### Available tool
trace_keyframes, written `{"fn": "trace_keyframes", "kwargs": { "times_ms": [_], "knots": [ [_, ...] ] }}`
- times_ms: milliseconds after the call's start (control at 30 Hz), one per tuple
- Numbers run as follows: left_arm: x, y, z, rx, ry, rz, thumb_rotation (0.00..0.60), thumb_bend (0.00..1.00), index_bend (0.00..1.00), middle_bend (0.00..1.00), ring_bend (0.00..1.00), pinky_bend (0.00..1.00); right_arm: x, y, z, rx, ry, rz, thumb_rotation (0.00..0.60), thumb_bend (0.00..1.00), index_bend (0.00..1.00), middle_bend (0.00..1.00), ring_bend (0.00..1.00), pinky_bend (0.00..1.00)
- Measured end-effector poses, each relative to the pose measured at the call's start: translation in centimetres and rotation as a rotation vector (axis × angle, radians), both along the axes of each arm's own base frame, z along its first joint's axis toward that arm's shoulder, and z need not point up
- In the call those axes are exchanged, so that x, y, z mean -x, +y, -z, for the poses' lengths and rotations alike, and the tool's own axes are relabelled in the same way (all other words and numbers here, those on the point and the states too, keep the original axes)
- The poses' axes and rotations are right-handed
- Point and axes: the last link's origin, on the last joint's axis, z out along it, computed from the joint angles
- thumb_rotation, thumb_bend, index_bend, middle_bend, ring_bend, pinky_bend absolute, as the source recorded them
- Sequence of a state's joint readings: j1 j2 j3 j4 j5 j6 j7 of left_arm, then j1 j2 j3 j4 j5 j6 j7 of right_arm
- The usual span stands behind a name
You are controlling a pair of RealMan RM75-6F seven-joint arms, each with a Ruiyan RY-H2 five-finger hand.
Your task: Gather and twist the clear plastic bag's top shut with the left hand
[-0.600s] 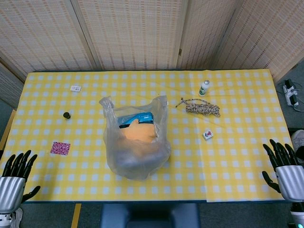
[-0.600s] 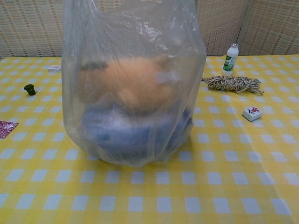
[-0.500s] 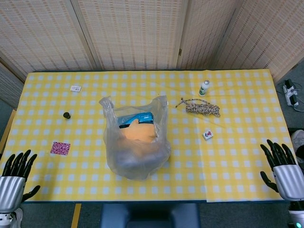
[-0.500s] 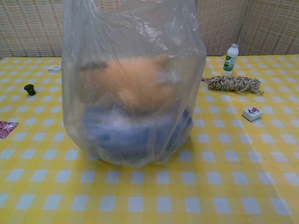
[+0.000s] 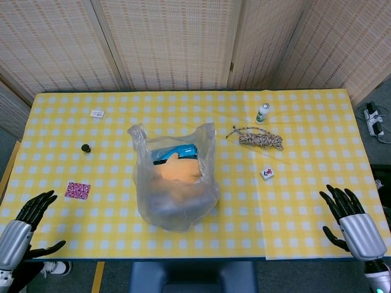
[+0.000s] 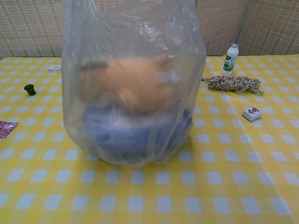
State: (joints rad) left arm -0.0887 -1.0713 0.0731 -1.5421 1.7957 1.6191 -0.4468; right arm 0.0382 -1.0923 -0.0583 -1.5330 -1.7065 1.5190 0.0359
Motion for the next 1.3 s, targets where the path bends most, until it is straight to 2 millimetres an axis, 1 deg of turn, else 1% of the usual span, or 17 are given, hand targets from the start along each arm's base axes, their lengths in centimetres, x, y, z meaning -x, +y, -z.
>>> {"fn": "trace_keyframes", "kwargs": {
  "times_ms": [100,233,333,467,533,633,733,1000,1133,1300],
  "knots": [
    [-0.7,1.1,-0.9,0.135,-0.234,0.034,0.6,0.14,0.0,0.05,0.01,0.09,0.1,0.0,-0.1,-0.022,-0.014,0.007,0.6,0.37,0.0,0.0,0.0,0.0],
    [-2.0,3.3,-2.1,0.366,-0.549,0.068,0.6,0.11,0.0,0.0,0.0,0.06,-0.1,0.1,-0.5,-0.021,-0.045,0.001,0.6,0.37,0.0,0.0,0.0,0.0],
    [-3.3,5.2,-2.8,0.539,-0.728,0.079,0.6,0.11,0.0,0.0,0.0,0.06,0.0,0.0,-0.6,-0.028,-0.058,0.0,0.6,0.37,0.0,0.0,0.0,0.0],
    [-5.0,7.9,-3.4,0.742,-0.891,0.069,0.6,0.11,0.0,0.0,0.0,0.05,0.3,-0.2,-0.6,-0.039,-0.066,0.01,0.6,0.37,0.0,0.0,0.0,0.0],
    [-6.0,9.4,-3.5,0.833,-0.941,0.057,0.6,0.11,0.0,0.0,0.0,0.05,0.5,-0.4,-0.8,-0.034,-0.07,0.017,0.6,0.37,0.0,0.0,0.0,0.0],
    [-7.3,11.8,-3.5,0.926,-0.971,0.04,0.6,0.11,0.0,0.0,0.0,0.05,0.6,-0.5,-1.1,-0.024,-0.074,0.019,0.6,0.37,0.0,0.0,0.0,0.0],
    [-7.9,13.8,-3.0,0.977,-0.967,0.028,0.6,0.11,0.0,0.0,0.0,0.05,0.7,-0.5,-1.2,-0.016,-0.076,0.016,0.6,0.37,0.0,0.0,0.0,0.0],
    [-9.1,16.5,-0.3,1.09,-1.016,-0.007,0.6,0.11,0.0,0.0,0.0,0.05,1.2,-0.7,-1.3,-0.006,-0.072,0.034,0.6,0.37,0.0,0.0,0.0,0.0],
    [-10.1,18.5,1.2,1.126,-1.0,-0.025,0.6,0.11,0.0,0.0,0.0,0.05,1.4,-0.6,-1.6,0.003,-0.074,0.042,0.6,0.37,0.0,0.0,0.0,0.0],
    [-10.7,20.2,1.8,1.132,-0.996,-0.04,0.6,0.11,0.0,0.0,0.0,0.09,1.8,-0.5,-2.0,0.021,-0.075,0.063,0.6,0.37,0.0,0.0,0.0,0.0]
  ]
}}
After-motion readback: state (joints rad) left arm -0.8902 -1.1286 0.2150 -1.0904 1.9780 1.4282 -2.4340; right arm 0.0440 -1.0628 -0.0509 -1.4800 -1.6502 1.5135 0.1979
